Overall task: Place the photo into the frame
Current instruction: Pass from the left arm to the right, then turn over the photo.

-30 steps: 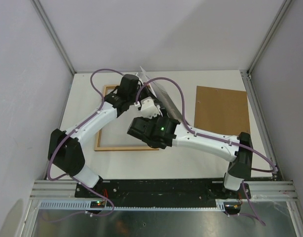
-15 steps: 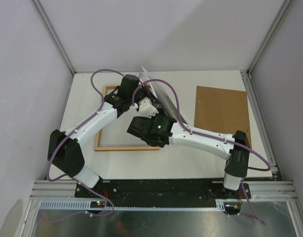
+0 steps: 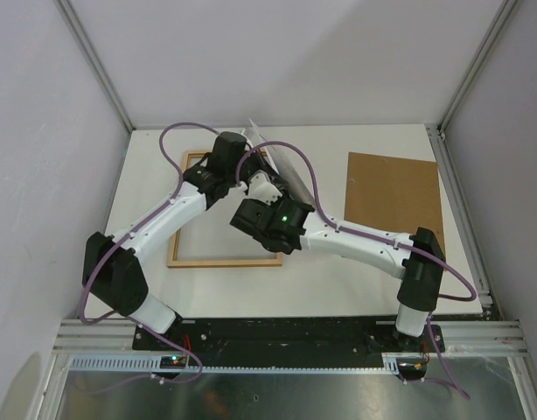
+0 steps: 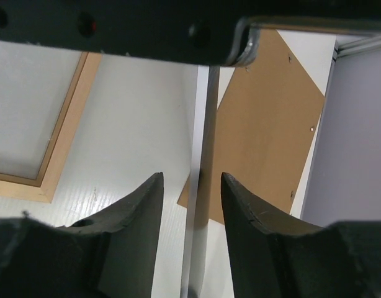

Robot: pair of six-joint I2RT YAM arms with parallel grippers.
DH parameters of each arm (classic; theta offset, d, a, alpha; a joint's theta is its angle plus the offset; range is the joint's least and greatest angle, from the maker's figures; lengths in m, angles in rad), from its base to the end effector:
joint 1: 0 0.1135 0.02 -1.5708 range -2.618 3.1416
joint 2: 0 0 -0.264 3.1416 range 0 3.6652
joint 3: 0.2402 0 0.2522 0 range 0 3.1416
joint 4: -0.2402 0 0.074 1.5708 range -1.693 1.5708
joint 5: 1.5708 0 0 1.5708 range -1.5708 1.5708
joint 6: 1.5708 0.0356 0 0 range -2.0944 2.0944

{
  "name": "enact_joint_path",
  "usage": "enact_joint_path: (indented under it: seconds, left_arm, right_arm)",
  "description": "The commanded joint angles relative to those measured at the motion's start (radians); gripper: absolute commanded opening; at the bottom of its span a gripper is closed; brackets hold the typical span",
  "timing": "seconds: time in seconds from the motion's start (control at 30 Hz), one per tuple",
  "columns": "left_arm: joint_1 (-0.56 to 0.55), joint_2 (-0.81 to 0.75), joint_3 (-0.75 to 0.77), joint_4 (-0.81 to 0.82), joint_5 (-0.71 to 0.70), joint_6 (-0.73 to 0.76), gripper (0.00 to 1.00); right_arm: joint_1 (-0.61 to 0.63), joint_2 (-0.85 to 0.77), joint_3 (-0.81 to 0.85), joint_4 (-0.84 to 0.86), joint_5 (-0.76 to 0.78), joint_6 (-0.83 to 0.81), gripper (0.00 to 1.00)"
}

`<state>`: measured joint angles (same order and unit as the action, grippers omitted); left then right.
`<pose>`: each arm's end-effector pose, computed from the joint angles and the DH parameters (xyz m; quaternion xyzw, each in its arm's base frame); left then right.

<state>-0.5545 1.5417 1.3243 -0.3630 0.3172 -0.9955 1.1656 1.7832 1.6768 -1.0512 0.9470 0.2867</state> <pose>0.2956 -0.1962 0.3240 -0.1168 0.8642 -0.4276 0.2380 0.1699 0.3228 0.3184 -0.2859 0.8281 -0.2125 0.4329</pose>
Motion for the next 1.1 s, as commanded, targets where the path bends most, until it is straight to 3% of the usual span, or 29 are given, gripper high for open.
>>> enact_joint_path:
  seconds: [0.0, 0.13, 0.2, 0.43, 0.57, 0.77, 0.93, 1.07]
  left_arm:
    - [-0.008, -0.053, 0.051, 0.004, -0.003, -0.017, 0.0]
    - [-0.01, -0.05, 0.057, 0.004, 0.003, -0.012, 0.0]
    - [-0.009, -0.046, 0.066, 0.004, 0.004, 0.0, 0.05]
    - [0.009, -0.015, 0.167, 0.004, -0.008, 0.079, 0.72]
    - [0.063, 0.017, 0.286, 0.002, 0.016, 0.14, 0.95]
    - [0.206, 0.012, 0.375, -0.02, 0.002, 0.196, 0.99]
    - [0.354, -0.034, 0.368, -0.023, -0.036, 0.236, 0.99]
    - [0.501, -0.058, 0.287, -0.031, -0.143, 0.244, 0.96]
  right_arm:
    - [-0.011, -0.013, -0.004, 0.032, 0.01, -0.033, 0.42]
    - [-0.012, -0.013, 0.004, 0.032, 0.011, -0.047, 0.19]
    - [-0.014, -0.013, 0.014, 0.027, 0.014, -0.052, 0.05]
    - [-0.054, -0.063, 0.052, -0.004, -0.001, -0.057, 0.0]
    - [-0.116, -0.132, 0.07, 0.016, -0.069, -0.083, 0.0]
    - [-0.21, -0.202, 0.108, 0.045, -0.15, -0.117, 0.0]
    - [-0.248, -0.21, 0.173, 0.094, -0.199, -0.147, 0.0]
    - [-0.248, -0.177, 0.294, 0.126, -0.249, -0.159, 0.0]
